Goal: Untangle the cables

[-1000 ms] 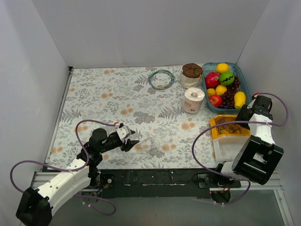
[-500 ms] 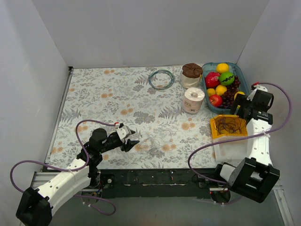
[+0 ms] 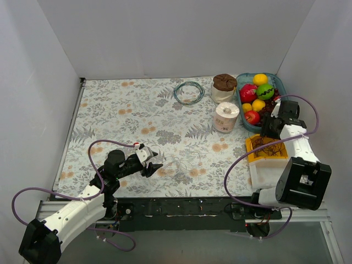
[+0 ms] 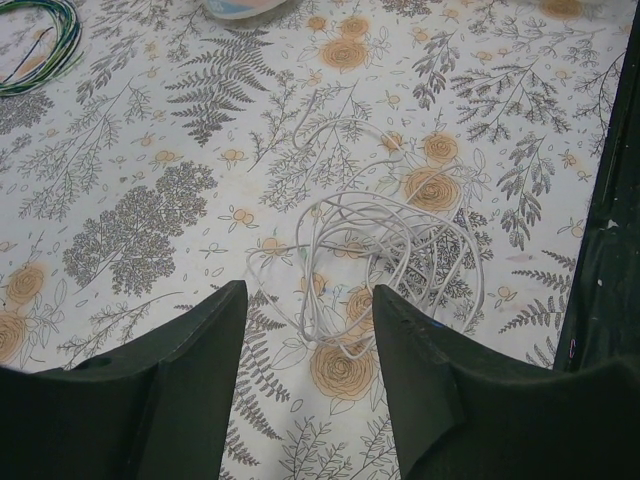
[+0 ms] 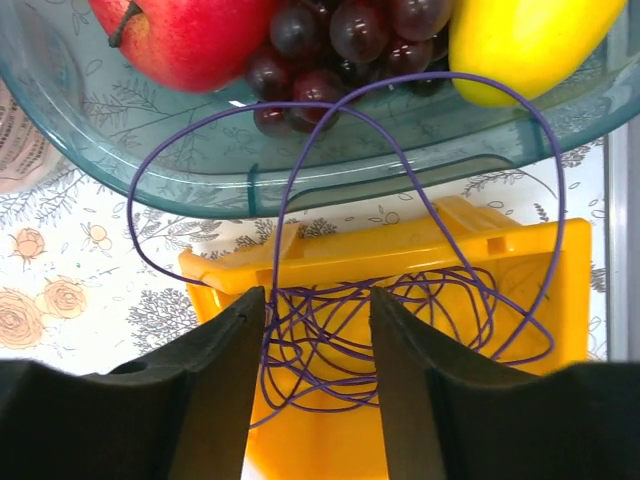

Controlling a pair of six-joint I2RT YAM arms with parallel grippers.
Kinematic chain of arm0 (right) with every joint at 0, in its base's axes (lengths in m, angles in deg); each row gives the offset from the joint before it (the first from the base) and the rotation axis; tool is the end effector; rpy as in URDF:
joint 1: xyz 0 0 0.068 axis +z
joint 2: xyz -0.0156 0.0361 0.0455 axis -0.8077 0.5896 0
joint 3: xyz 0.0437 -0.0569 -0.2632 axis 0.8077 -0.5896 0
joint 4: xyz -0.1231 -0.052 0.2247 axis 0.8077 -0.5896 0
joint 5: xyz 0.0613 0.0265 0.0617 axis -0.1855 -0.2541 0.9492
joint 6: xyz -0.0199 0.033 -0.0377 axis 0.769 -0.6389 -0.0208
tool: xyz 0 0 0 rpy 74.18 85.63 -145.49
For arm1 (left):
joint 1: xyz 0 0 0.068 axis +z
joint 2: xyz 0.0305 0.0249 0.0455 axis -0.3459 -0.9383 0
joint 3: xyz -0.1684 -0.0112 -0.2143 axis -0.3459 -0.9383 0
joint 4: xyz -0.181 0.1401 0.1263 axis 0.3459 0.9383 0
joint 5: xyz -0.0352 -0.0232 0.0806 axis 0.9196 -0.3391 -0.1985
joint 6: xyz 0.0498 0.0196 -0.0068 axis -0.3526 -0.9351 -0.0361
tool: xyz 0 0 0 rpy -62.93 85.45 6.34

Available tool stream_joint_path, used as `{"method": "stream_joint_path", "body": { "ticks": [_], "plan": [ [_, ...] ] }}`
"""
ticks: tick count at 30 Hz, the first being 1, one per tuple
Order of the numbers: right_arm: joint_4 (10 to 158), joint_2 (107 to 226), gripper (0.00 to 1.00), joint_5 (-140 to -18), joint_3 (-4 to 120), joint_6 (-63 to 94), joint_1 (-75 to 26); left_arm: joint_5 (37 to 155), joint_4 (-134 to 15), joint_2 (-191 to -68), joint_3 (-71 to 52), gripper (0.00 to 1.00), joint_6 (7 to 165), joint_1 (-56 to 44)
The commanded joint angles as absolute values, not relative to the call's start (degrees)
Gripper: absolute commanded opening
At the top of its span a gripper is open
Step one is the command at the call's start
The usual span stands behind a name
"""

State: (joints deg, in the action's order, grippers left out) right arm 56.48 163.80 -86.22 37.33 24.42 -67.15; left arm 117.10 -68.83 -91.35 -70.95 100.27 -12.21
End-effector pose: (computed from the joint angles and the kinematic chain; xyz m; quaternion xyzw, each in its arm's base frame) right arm 0.2752 -0.0650 0.2445 0.0935 0.9399 -0.0434 0.3256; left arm 0.1235 -0.0990 0.1916 0.1980 0.7571 -0.4616 0.4179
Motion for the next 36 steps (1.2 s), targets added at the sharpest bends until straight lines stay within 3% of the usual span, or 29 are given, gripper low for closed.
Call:
{"method": "stream_joint_path", "body": {
  "ticks": [1,3,4,7,8,20,26,31,36],
  "plan": [
    [58.82,164.53,0.46,-86.56,40.09,24.79,-66.0,117.42,-69.32,-91.36,-71.01,0.52,99.8,-11.75],
    [58.91,165.06,0.36,-86.56,40.01,24.62,-66.0,117.42,-69.23,-91.36,-71.1,0.52,99.8,-11.75],
    [58.91,165.41,0.25,-86.56,40.01,24.44,-66.0,117.24,-69.23,-91.36,-71.1,0.52,99.8,-11.75],
    [59.0,165.5,0.04,-87.78,39.74,23.56,-66.0,117.24,-69.15,-91.36,-71.01,0.52,99.8,-11.75],
    [58.56,165.5,0.01,-88.14,39.66,23.21,-66.0,117.24,-69.15,-91.28,-71.01,0.53,99.71,-11.75],
    [60.14,153.82,0.01,-91.39,34.91,17.58,-67.5,117.59,-69.23,-90.92,-71.27,0.53,99.62,-11.66],
    [56.62,154.34,0.01,-90.88,32.37,17.94,-71.62,117.51,-69.23,-90.57,-71.36,0.53,99.71,-11.66],
    [58.64,156.62,0.01,-82.44,29.2,17.58,-80.06,117.5,-69.14,-90.48,-71.36,0.53,99.45,-11.58],
    [58.03,160.83,0.01,-80.59,30.51,18.11,-80.15,117.68,-69.23,-90.4,-71.27,0.53,99.53,-11.66]
  ]
}}
